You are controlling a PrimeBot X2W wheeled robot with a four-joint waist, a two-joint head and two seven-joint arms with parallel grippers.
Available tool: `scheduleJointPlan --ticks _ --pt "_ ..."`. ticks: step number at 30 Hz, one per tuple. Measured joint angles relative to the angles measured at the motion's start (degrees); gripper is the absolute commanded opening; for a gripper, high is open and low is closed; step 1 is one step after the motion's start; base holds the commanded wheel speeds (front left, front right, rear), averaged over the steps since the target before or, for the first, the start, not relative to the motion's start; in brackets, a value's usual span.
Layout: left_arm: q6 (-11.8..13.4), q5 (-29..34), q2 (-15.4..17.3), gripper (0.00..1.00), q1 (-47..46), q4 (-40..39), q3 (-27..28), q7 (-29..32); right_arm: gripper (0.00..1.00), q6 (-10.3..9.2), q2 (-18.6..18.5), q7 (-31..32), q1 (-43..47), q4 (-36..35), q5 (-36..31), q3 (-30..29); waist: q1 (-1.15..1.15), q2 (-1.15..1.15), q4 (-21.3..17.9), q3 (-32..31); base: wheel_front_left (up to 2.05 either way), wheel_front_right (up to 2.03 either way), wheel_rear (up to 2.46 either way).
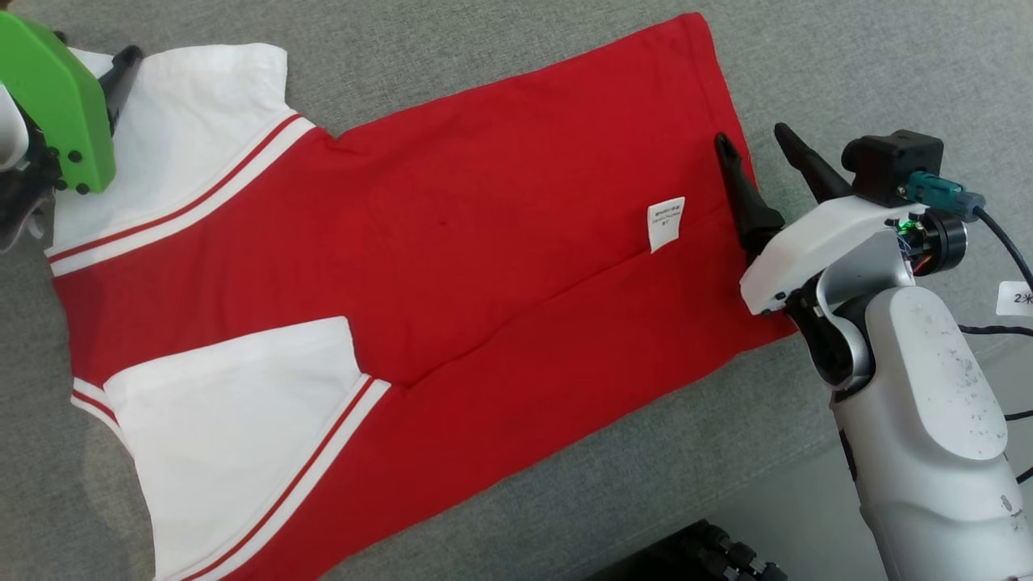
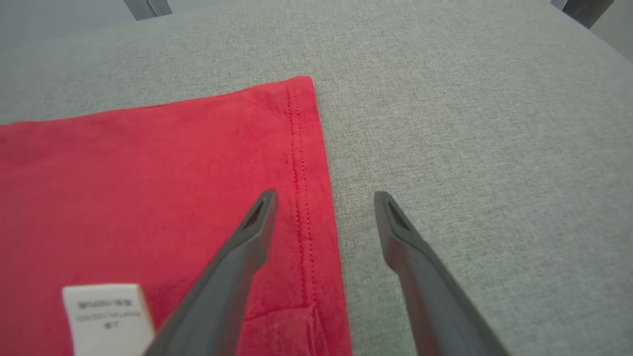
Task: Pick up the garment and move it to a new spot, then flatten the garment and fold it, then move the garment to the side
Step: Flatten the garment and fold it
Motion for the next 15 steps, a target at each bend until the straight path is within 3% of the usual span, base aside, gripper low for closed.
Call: scheduleJointPlan --ticks 5,8,9,10,15 --pt "0.0 -1.7 0.2 0.73 0.0 -1.7 -1.4 2.3 1.0 0.0 0.0 0.0 -0.5 -0.1 0.0 0.2 0.0 0.0 0.8 -0.4 0.0 0.0 0.0" --pt "0.0 -2.1 0.3 0.36 0.2 -2.2 -1.7 2.9 1.0 0.0 0.0 0.1 -0.6 -0.3 0.0 0.2 0.0 0.0 1.1 -0.6 0.0 0.0 0.0" --pt "-0.1 -2.1 0.3 0.32 0.3 -2.4 -1.8 2.9 1.0 0.0 -0.1 0.1 -0.6 -0.3 0.0 0.2 0.0 0.0 1.2 -0.6 0.0 0.0 0.0" --pt "-0.1 -2.1 0.3 0.0 0.4 -2.6 -1.9 2.9 1.0 0.0 -0.1 0.2 -0.6 -0.4 0.0 0.2 0.0 0.0 1.3 -0.6 0.0 0.0 0.0" --pt "0.1 -1.9 0.2 0.0 0.8 -3.3 -2.0 1.4 1.0 0.0 -0.4 0.5 -1.5 -0.5 -0.2 -0.1 0.0 0.0 1.7 -0.7 0.0 0.0 0.0"
